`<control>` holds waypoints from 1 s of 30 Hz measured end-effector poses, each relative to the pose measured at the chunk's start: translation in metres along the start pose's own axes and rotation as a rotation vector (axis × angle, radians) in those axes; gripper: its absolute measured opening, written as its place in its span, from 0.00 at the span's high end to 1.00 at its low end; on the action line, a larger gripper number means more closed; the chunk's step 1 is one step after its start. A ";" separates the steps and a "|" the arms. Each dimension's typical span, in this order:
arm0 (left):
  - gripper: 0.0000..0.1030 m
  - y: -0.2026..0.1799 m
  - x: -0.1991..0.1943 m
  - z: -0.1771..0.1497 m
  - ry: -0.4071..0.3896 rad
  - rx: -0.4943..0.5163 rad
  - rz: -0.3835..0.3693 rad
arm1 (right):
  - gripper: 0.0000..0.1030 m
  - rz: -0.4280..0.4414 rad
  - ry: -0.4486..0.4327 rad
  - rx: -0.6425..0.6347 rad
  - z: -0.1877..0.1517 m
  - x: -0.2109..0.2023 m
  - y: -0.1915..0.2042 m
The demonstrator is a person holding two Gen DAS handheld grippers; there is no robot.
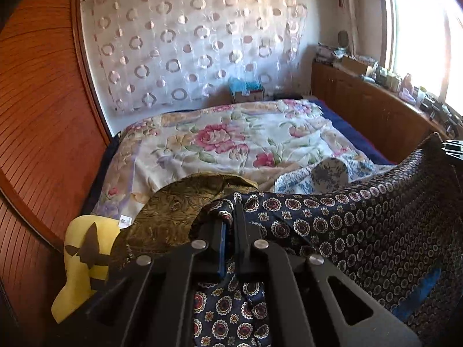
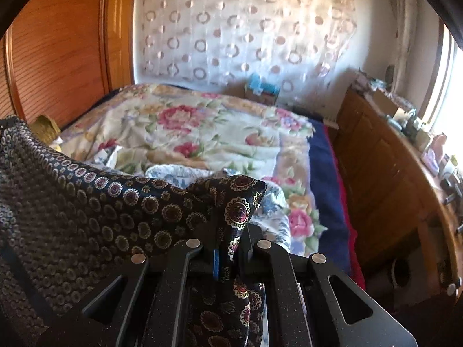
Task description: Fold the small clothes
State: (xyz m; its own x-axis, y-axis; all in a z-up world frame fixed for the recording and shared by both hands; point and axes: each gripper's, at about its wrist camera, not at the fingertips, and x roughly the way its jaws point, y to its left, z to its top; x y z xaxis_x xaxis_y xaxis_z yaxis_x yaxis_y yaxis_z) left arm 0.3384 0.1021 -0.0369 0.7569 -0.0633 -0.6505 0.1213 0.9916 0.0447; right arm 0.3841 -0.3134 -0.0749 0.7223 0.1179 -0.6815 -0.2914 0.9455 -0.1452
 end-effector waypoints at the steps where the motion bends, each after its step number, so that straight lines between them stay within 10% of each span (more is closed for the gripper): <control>1: 0.97 -0.001 0.002 0.000 0.008 0.003 -0.006 | 0.94 0.005 0.015 0.002 -0.001 0.010 -0.002; 7: 0.89 0.000 -0.002 -0.002 0.048 0.008 -0.026 | 0.92 0.024 0.084 0.023 -0.003 0.046 -0.009; 11: 0.78 0.001 -0.014 -0.007 0.038 0.045 -0.001 | 0.64 -0.008 0.088 0.034 -0.008 0.047 -0.012; 15: 0.66 -0.003 -0.034 -0.017 0.021 0.059 -0.002 | 0.44 -0.029 0.057 0.053 -0.013 0.026 -0.016; 30: 0.55 -0.010 -0.058 -0.070 0.112 -0.034 -0.045 | 0.21 0.088 0.054 0.145 -0.096 -0.077 0.022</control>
State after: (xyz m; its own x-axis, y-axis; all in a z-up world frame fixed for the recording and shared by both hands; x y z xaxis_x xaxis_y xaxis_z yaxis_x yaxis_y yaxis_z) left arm 0.2484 0.1039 -0.0526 0.6742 -0.0963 -0.7323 0.1299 0.9915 -0.0108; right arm 0.2618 -0.3305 -0.0944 0.6619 0.1889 -0.7254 -0.2554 0.9667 0.0187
